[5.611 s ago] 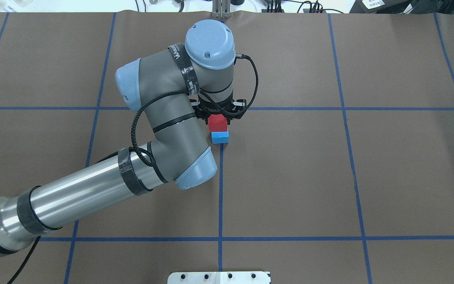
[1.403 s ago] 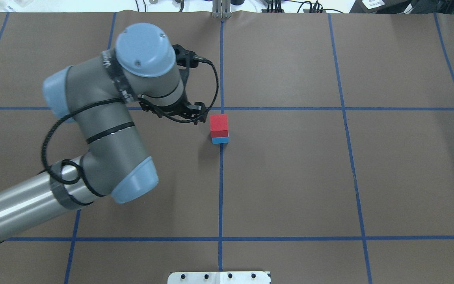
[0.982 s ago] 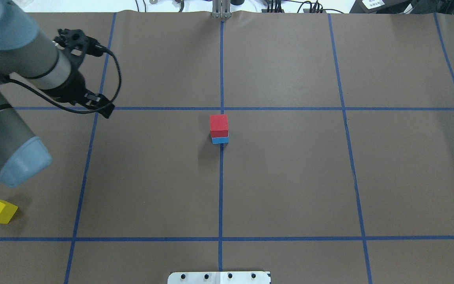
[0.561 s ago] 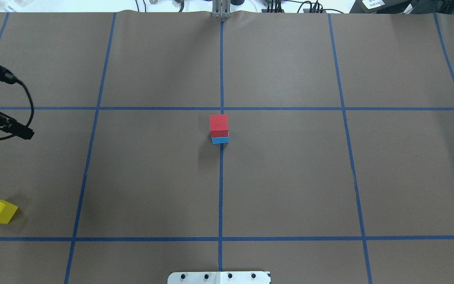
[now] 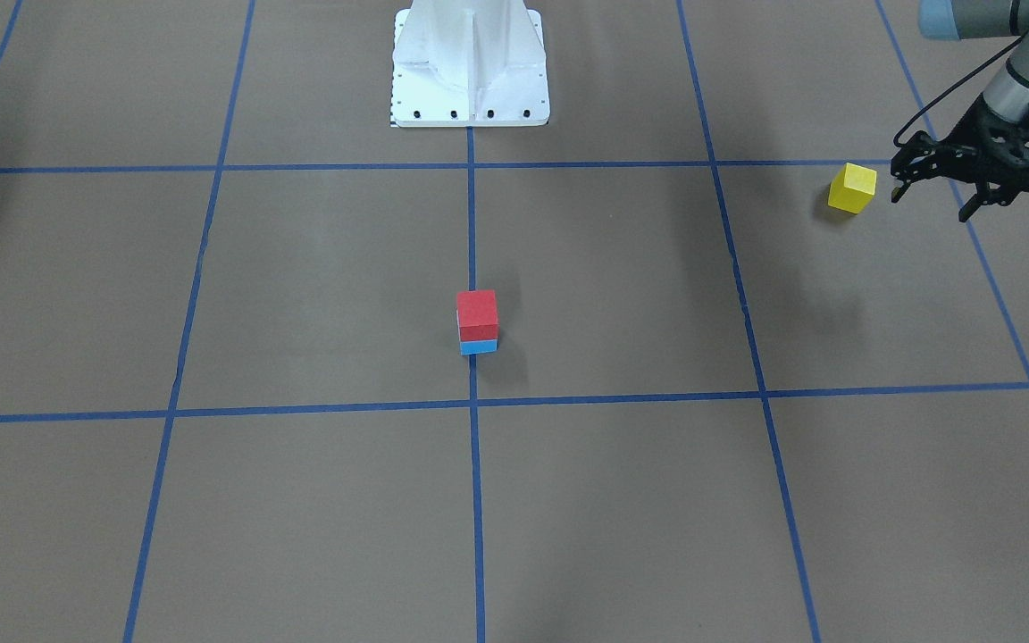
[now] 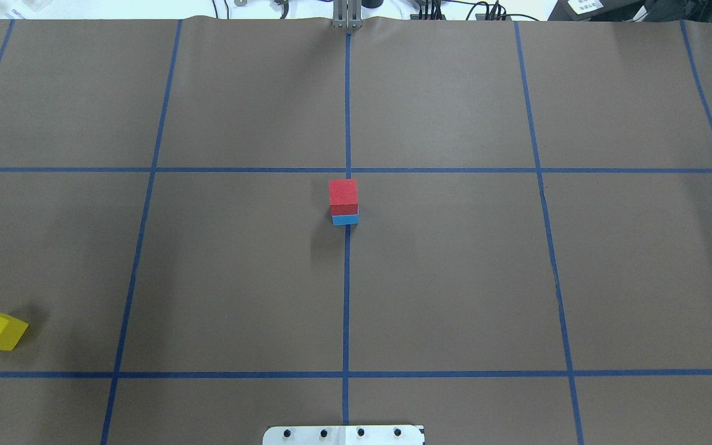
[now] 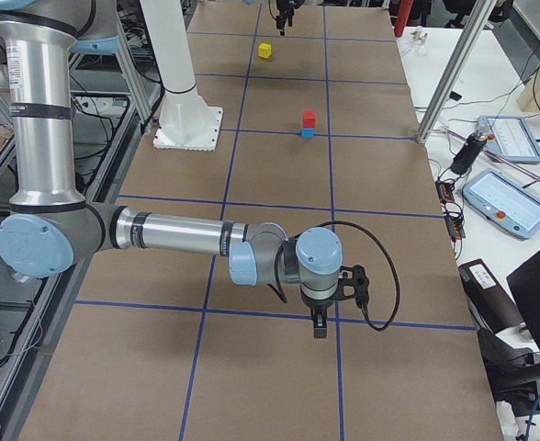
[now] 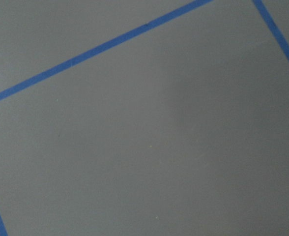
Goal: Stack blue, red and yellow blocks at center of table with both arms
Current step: 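Move the left gripper back toward the yellow cube, then lower the left gripper onto the yellow cube and close it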
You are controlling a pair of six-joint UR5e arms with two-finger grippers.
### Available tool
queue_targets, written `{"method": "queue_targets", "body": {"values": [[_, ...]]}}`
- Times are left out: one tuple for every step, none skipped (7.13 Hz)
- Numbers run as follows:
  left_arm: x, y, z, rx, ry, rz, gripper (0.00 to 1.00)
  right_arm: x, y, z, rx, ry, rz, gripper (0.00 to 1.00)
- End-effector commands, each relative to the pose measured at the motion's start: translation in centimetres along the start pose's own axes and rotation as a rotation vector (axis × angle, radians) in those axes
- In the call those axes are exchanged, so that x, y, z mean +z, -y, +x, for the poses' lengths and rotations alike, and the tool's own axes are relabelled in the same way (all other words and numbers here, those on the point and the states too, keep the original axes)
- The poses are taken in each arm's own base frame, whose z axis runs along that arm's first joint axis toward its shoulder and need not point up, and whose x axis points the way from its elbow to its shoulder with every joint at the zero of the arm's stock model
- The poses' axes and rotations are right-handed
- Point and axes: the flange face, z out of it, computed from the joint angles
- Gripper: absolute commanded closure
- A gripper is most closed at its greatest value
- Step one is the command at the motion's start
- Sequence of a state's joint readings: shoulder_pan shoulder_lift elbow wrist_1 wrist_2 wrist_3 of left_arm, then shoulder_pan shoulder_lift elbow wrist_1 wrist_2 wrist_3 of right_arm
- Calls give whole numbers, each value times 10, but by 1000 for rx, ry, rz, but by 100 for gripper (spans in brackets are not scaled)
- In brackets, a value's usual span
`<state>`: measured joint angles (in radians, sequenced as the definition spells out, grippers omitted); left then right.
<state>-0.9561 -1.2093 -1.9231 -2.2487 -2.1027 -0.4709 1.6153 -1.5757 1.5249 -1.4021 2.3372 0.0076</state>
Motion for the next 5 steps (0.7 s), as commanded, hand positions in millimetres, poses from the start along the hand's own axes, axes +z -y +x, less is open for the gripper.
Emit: {"method": "queue_targets", "body": {"values": [[22,-20,31,-115,-45,-45,0,0,-1,0,0,1,-1,0],[37,-25,53,-122,-34,-32,0,0,-1,0,0,1,-1,0],[42,-30,57,-119,-30,-45,0,0,-1,0,0,1,-1,0],[45,-36,56,-112,-18,-55,0,0,-1,0,0,1,-1,0],[49,-42,59,-100,-13,-69,0,0,-1,0,0,1,-1,0]]}}
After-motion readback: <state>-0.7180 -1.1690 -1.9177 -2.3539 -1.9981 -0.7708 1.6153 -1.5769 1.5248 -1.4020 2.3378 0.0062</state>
